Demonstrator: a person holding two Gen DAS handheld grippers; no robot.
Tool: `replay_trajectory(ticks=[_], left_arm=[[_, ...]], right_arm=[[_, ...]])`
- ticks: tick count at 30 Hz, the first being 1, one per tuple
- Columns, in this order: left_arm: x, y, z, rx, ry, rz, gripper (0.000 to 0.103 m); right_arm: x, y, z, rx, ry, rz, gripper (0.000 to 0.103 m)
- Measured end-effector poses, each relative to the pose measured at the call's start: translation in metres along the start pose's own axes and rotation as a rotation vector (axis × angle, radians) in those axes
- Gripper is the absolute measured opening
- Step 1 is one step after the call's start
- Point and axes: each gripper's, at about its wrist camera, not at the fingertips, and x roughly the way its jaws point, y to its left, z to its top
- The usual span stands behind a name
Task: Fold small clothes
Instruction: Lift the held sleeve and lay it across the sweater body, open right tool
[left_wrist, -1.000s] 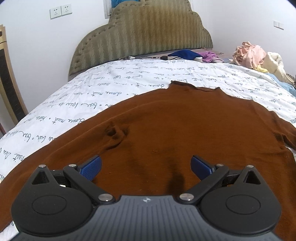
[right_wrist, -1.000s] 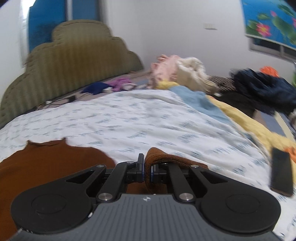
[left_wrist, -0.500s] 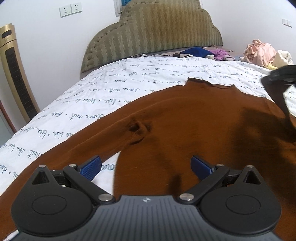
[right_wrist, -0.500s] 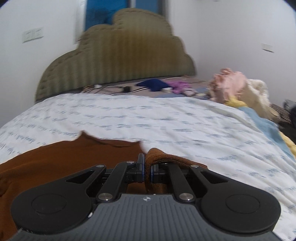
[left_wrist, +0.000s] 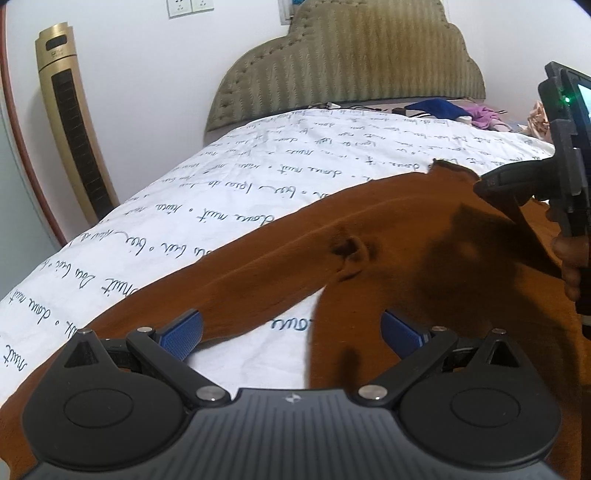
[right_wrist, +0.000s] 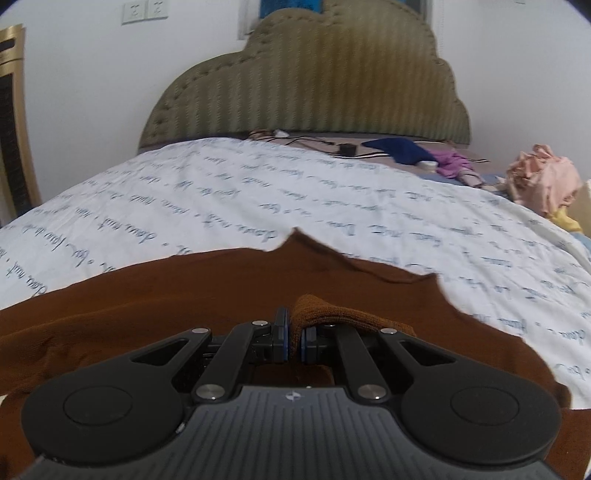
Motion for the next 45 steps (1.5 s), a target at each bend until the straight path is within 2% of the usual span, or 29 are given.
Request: replay_trajectory(ticks=[4,6,8,9,13,18,20,21,22,23,25,28,30,31,32,33,34,36,37,38,40,41,43,45], left_arm=[[0.001,0.002,-0.002,-0.002,0.007,0.005,0.103],[0.001,0.003,-0.002,-0.004,0.011,0.002,0.103],[0.0,0.003,-0.002,-0.01,0.009,0.0,0.103],[-0.001,0.004,-0.001,-0.011,0.006,0.0,0.103],[-0.003,0.007,0.0,-0.014,-0.005,0.021,0.103],[-0.003,0.018,0.0,-0.063,0.006,0.043,0.103],[-0.004,0.022,-0.001,-0.077,0.004,0.049,0.103],[-0.005,0.024,-0.001,-0.078,0.006,0.056,0.103],[-0.004,0.025,-0.002,-0.078,0.009,0.061,0.103],[-0.004,0.025,-0.002,-0.077,0.013,0.064,0.103],[-0.003,0.025,-0.003,-0.075,0.02,0.064,0.103],[-0.003,0.024,-0.005,-0.064,0.021,0.063,0.103],[-0.002,0.022,-0.005,-0.048,0.028,0.066,0.103],[-0.002,0.022,-0.006,-0.042,0.029,0.067,0.103],[-0.002,0.021,-0.006,-0.039,0.027,0.068,0.103],[-0.003,0.022,-0.006,-0.036,0.024,0.067,0.103],[-0.004,0.022,-0.006,-0.036,0.022,0.065,0.103],[-0.003,0.023,-0.006,-0.039,0.025,0.065,0.103],[-0.003,0.023,-0.006,-0.042,0.025,0.065,0.103],[-0.003,0.023,-0.006,-0.044,0.026,0.063,0.103],[-0.002,0.022,-0.006,-0.043,0.028,0.06,0.103],[-0.002,0.022,-0.006,-0.041,0.027,0.061,0.103],[-0.003,0.022,-0.007,-0.04,0.026,0.064,0.103],[-0.005,0.024,-0.008,-0.041,0.025,0.064,0.103]], right_arm=[[0.005,0.015,0.002,-0.012,0.003,0.018,0.011],[0.011,0.019,0.003,-0.017,0.026,0.041,0.014],[0.017,0.022,0.002,-0.01,0.06,0.084,0.026],[0.018,0.021,0.001,0.004,0.063,0.117,0.037],[0.009,0.017,0.0,0.071,0.049,0.238,0.056],[0.009,0.009,-0.001,0.139,0.076,0.315,0.057],[0.005,0.004,-0.002,0.174,0.06,0.338,0.057],[0.001,0.006,-0.003,0.152,0.042,0.338,0.058],[-0.002,0.014,-0.003,0.073,0.025,0.316,0.059],[-0.003,0.028,-0.004,-0.052,0.024,0.276,0.065],[-0.002,0.053,-0.008,-0.286,0.045,0.196,0.066],[-0.008,0.074,-0.007,-0.472,0.041,0.103,0.07],[-0.013,0.084,-0.004,-0.566,0.054,0.076,0.091],[-0.015,0.085,-0.001,-0.575,0.051,0.046,0.097],[-0.015,0.082,0.006,-0.547,0.055,0.026,0.097],[-0.016,0.072,0.017,-0.452,0.079,0.053,0.098],[-0.015,0.05,0.033,-0.255,0.122,0.152,0.101],[-0.004,-0.003,0.048,0.196,0.213,0.395,0.099],[0.001,-0.017,0.05,0.309,0.247,0.457,0.096],[-0.002,-0.016,0.053,0.272,0.251,0.456,0.096],[-0.018,0.014,0.056,-0.018,0.199,0.368,0.097],[-0.026,0.021,0.055,-0.065,0.163,0.366,0.097],[-0.027,0.012,0.059,0.021,0.151,0.407,0.096],[-0.027,0.004,0.057,0.072,0.119,0.325,0.094]])
